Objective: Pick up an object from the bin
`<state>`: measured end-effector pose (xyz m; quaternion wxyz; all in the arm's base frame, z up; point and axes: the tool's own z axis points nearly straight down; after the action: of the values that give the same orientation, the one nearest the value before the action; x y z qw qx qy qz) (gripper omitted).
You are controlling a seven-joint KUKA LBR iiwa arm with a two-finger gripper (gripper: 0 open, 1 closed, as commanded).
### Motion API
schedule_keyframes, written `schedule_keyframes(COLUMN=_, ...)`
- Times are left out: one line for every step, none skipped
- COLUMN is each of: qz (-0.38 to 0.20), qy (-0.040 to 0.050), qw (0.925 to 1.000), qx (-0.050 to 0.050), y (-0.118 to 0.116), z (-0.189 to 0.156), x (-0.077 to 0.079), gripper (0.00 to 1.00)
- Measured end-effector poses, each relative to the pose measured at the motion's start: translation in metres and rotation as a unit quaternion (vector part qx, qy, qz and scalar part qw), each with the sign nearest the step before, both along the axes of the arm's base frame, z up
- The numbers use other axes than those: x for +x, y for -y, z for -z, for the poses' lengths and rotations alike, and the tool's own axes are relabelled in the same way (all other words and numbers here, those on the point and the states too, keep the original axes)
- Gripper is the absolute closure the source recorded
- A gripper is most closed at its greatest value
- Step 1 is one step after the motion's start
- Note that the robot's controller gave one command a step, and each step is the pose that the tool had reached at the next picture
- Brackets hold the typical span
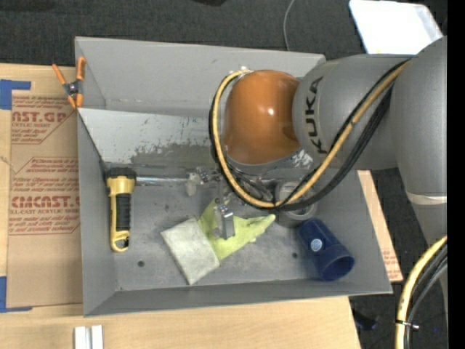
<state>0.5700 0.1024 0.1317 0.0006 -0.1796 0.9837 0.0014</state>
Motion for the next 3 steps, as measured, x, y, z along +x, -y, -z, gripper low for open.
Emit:
schedule_keyframes(qz=-0.042, qy=-0.0005, qw=0.9991, qx=0.000, y=-0.018, z=-0.054, x=-0.034, gripper=0.00)
schedule_keyframes(qz=-0.071, qy=0.0057, qw=0.9975, qx=0.000, y=0.001, z=-0.015, x=-0.021, gripper=0.00)
schedule_keyframes(qz=-0.092, qy=0.0006, qw=0.9958, qx=0.000, y=0.001, z=-0.001, x=-0.014, gripper=0.00)
